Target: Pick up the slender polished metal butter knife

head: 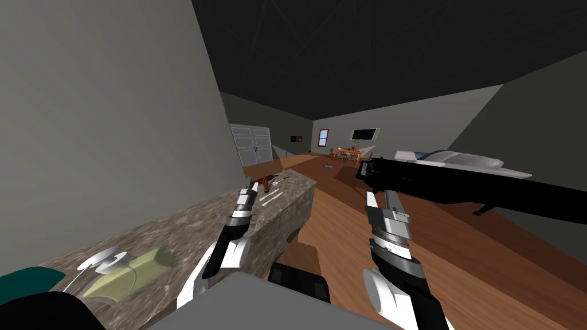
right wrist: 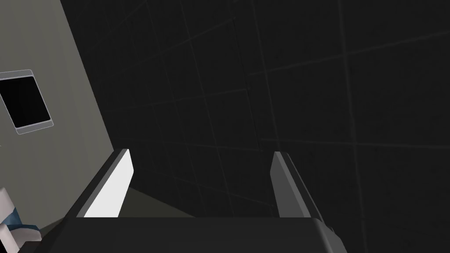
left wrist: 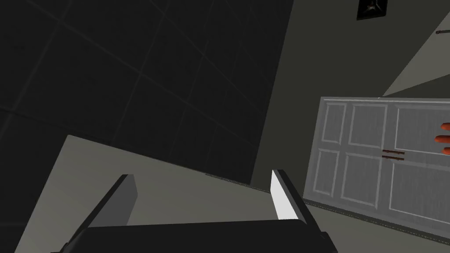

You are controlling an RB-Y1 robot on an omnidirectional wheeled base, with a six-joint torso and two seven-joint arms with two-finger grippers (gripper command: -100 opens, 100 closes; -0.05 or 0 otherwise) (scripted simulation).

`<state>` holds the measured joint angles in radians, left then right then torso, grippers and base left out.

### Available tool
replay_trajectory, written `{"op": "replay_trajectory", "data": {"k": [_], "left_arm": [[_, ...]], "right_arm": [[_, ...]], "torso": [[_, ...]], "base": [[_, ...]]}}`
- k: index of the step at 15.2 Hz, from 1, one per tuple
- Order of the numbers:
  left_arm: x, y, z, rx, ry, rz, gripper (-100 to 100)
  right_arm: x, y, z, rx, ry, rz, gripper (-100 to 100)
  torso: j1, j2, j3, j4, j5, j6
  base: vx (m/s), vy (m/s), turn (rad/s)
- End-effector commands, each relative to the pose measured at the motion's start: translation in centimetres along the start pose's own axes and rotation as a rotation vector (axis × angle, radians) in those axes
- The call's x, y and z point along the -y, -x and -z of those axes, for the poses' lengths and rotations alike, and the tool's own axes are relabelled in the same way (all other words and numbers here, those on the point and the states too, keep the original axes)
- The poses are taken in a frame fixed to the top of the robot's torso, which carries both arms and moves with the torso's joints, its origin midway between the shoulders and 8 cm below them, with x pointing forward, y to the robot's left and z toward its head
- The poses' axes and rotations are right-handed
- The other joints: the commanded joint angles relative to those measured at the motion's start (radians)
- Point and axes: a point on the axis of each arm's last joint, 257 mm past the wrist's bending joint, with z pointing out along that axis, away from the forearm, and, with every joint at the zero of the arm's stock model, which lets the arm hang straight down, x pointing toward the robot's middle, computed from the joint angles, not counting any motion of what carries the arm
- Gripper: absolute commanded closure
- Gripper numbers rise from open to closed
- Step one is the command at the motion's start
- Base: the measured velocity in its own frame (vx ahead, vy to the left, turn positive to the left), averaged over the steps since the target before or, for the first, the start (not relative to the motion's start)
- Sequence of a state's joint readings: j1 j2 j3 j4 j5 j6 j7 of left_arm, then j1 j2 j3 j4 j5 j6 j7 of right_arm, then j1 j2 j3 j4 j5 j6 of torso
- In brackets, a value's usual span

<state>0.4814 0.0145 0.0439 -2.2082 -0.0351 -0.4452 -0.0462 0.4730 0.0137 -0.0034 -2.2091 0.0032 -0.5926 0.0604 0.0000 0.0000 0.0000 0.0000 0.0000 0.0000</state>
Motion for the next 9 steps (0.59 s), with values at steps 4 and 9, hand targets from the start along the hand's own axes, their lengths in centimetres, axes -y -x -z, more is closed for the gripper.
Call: {"op": "replay_trajectory", "data": {"k": [4, 9], "left_arm": [[-0.7, -0.4, -0.2, -0.084, 0.020, -0.072, -100], [-1.5, -0.6, -0.2, -0.148, 0.043, -0.132, -100]], "right_arm": [[0.0, 0.0, 0.0, 0.000, 0.000, 0.000, 0], [0.0, 0.0, 0.0, 0.000, 0.000, 0.000, 0]], "torso": [[-0.003, 0.000, 0.000, 0.000, -0.001, 0.000], [-0.005, 0.000, 0.000, 0.000, -0.001, 0.000]], "base": [[-0.001, -0.045, 0.059], [0.005, -0.070, 0.059]]}}
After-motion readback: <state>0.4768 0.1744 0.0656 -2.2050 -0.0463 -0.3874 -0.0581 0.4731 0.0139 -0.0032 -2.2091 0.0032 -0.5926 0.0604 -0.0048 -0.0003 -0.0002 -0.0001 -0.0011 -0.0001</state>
